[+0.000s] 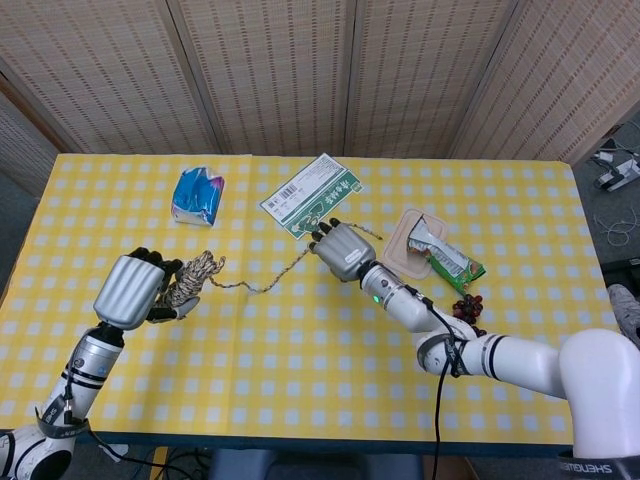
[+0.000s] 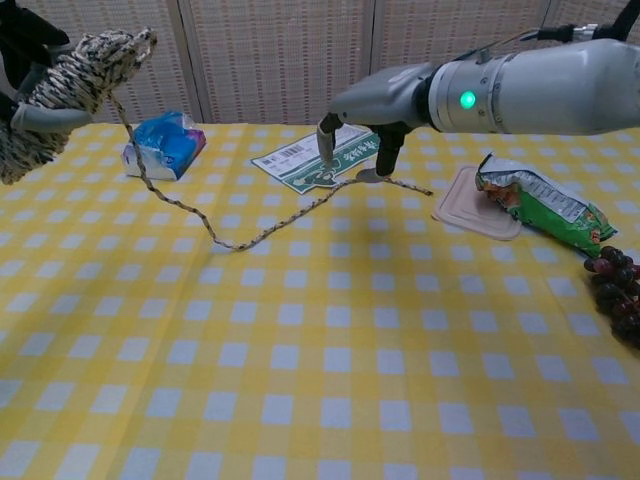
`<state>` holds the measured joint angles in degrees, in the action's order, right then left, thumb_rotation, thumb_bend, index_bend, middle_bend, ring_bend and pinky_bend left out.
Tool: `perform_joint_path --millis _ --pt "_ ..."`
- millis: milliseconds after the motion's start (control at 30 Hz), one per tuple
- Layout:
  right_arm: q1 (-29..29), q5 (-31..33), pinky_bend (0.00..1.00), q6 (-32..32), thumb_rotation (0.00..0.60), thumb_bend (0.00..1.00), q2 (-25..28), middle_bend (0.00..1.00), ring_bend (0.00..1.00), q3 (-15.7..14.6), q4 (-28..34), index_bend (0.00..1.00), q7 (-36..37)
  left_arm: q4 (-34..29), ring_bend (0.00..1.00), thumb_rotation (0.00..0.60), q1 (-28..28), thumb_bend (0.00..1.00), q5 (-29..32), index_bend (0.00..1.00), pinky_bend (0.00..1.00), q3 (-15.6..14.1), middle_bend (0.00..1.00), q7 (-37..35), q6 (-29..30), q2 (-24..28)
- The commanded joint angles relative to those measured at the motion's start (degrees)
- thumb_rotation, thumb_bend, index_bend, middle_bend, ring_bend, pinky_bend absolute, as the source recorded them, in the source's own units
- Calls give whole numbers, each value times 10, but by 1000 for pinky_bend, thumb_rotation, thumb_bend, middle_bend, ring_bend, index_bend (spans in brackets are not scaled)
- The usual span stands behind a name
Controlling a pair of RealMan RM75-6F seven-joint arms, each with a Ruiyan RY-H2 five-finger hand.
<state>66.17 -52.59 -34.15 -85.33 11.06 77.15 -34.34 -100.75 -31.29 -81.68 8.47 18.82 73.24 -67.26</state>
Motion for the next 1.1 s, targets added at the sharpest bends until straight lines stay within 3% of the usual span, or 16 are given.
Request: perform_joint_path --millis 33,400,1100 --pt "22 29 168 9 600 420 -19 189 97 -14 -24 237 -15 0 542 365 1 241 0 705 473 1 719 -2 0 0" --pt "60 98 168 10 600 451 -54 171 87 -40 -73 192 -29 -41 541 355 5 241 -26 705 473 2 719 -13 7 18" --pt "118 143 168 73 600 450 -189 171 86 -67 -274 192 -10 -58 538 351 16 241 -33 704 473 1 719 -7 13 25"
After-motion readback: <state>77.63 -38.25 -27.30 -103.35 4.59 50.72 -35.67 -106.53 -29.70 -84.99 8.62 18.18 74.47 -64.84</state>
